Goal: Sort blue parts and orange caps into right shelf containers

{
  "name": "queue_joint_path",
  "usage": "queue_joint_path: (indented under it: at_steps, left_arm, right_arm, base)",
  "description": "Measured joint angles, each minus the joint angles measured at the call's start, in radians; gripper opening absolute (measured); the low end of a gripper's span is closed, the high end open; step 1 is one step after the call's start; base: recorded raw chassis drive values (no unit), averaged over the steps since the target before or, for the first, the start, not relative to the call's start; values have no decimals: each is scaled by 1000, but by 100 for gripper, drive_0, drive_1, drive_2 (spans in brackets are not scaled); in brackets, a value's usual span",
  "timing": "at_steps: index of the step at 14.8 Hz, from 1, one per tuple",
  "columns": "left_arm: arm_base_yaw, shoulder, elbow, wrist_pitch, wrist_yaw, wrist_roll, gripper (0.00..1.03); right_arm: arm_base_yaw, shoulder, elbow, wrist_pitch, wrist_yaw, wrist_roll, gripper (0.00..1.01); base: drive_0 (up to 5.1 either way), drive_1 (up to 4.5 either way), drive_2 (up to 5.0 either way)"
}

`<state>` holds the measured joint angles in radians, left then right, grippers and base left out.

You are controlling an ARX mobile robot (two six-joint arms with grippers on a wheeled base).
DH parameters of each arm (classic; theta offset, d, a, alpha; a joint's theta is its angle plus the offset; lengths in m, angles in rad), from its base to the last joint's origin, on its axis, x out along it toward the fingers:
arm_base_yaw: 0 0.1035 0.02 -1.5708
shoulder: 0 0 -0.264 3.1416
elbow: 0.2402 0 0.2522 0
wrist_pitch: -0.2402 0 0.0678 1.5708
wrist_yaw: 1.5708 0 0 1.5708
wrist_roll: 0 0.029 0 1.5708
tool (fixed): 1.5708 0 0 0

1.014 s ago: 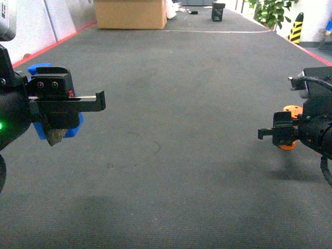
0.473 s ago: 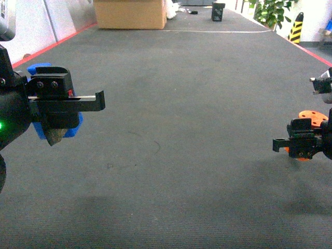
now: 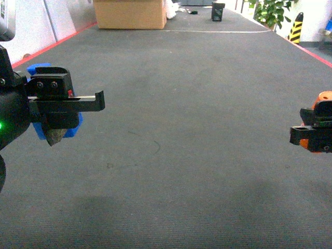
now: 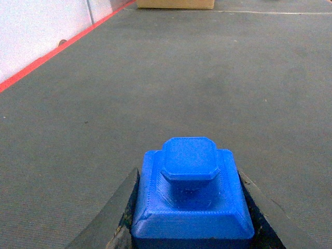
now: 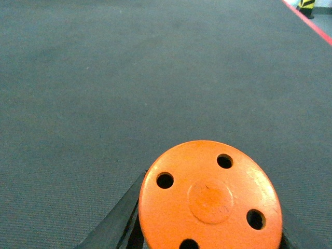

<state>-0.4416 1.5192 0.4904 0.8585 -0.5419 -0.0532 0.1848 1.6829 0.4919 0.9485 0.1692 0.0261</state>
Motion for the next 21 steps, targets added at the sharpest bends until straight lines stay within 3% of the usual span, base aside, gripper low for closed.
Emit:
queue_joint_path:
  at_steps: [5, 9, 12, 13, 21]
  left_arm:
    - [0, 0, 0, 0, 0, 0, 40]
    - [0, 0, 0, 0, 0, 0, 40]
    - [0, 0, 0, 0, 0, 0, 40]
    - [0, 0, 0, 0, 0, 0, 40]
    - [0, 0, 0, 0, 0, 0, 40]
  right_arm:
    - [51, -321, -197, -95, 26, 0, 44]
    - [74, -522, -266, -206, 53, 3, 44]
    - [106, -530, -268, -218, 89, 16, 44]
    - [171, -480, -255, -213, 138, 46, 44]
    - [204, -447, -228, -198, 149, 52, 44]
  base:
    - [0, 0, 0]
    - [0, 0, 0]
    - [0, 0, 0]
    - [0, 0, 0]
    - [0, 0, 0]
